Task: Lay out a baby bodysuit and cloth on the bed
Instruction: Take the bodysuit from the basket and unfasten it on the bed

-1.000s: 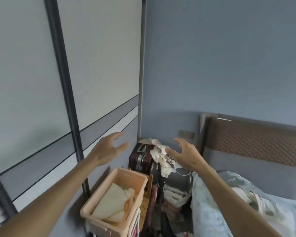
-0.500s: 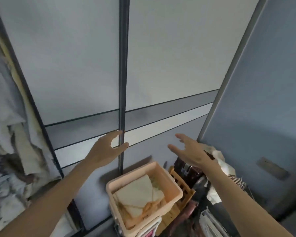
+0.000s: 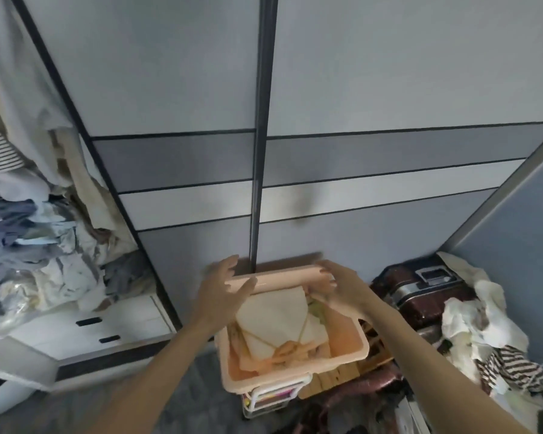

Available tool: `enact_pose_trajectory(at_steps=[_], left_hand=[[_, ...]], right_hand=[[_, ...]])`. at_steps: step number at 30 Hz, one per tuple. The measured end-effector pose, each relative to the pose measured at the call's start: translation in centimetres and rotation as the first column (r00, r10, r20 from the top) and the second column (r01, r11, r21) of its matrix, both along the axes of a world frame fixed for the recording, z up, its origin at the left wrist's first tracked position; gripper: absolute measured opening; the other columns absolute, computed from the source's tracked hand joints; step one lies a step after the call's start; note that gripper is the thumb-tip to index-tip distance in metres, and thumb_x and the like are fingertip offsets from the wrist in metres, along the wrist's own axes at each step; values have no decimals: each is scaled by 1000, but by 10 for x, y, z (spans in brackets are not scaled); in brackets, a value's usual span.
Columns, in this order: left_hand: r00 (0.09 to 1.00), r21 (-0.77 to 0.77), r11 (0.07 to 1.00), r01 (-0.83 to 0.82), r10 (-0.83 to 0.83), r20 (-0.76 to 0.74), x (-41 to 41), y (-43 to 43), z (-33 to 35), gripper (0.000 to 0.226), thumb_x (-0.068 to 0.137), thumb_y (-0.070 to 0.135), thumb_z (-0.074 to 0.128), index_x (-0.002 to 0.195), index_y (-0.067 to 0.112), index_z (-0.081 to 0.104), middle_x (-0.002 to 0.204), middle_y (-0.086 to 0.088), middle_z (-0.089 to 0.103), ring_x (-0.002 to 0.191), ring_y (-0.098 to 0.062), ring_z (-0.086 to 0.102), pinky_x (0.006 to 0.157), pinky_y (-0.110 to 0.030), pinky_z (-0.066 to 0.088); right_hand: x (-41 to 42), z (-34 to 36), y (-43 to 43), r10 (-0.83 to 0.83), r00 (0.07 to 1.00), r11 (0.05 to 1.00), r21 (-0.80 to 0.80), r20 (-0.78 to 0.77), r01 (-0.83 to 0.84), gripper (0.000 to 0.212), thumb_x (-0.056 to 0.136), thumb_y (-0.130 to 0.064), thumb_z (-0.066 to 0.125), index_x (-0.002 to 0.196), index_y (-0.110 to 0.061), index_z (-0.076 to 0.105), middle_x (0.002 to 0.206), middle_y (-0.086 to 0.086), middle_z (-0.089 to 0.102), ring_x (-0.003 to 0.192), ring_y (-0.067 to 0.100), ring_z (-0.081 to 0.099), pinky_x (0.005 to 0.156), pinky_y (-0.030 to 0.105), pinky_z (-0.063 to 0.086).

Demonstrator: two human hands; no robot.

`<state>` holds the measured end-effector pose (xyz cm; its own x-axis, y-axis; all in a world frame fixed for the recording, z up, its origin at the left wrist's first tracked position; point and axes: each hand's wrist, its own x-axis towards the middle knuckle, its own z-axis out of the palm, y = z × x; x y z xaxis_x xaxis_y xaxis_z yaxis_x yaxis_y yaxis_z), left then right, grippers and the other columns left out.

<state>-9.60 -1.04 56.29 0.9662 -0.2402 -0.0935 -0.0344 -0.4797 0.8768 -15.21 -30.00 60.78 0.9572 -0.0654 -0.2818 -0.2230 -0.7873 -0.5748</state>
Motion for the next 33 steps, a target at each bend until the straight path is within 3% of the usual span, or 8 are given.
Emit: enact_pose_trajectory(at_steps=[5,8,10,14,17,23,29,33], left_hand=[[992,57,996,-70,75,-104,-14,-38,-118,68,89,65,67,149,44,44,149,23,48,134,-7,51,112,-39,47],[991,184,978,-99,113,-66,-14,-50,-180,67,95,54,67,155,36,43,154,14,48,137,-14,50,115,-43,45],[983,281,949,-146,171,-65,-13,-55,-214,67,96,50,67,156,28,44,155,8,49,141,-18,47,119,-45,40],[964,317,927,-198,242,-108,-9,-61,-261,72,93,61,59,156,31,40,158,8,46,145,-21,45,122,-51,37],[928,252,923,-291,336,-159,-7,-70,-269,75,97,36,70,162,23,34,167,-2,33,152,-26,34,128,-46,27],[896,200,905,-376,410,-170,-5,-71,-269,73,88,27,82,153,22,47,156,-2,50,142,-24,47,122,-42,36],[915,109,911,-398,403,-27,-8,-77,-249,61,85,23,85,135,37,55,130,11,58,116,-21,61,106,-45,53],[918,-10,922,-388,387,80,-11,-79,-235,54,87,18,83,132,36,59,121,17,60,102,-12,62,94,-32,55]], right_hand=[[28,-111,-23,90,992,992,96,-87,-82,86,74,-77,73,148,-46,42,150,-23,46,135,9,51,112,40,49],[48,-183,-41,103,993,994,44,-50,-101,79,70,-79,73,139,-49,47,138,-26,50,125,4,53,106,38,53],[58,-212,-45,87,994,996,5,-59,-87,89,66,-85,71,142,-47,46,145,-23,46,129,5,49,111,37,48],[72,-266,-53,104,980,989,124,-168,-84,104,63,-84,75,151,-48,34,165,-13,27,148,18,37,119,49,40],[75,-282,-53,69,982,989,143,-176,-44,105,69,-70,83,157,-41,33,168,-6,22,152,22,29,124,46,31],[68,-295,-45,15,990,977,211,-138,14,101,78,-39,89,159,-35,31,159,-7,32,145,15,32,114,28,27],[59,-288,-36,-34,998,975,221,54,22,85,78,-29,86,150,-34,40,143,-10,41,132,13,42,114,46,41],[51,-286,-35,-105,984,952,299,146,57,82,76,-30,83,148,-38,43,140,-12,42,130,12,48,108,49,49]])
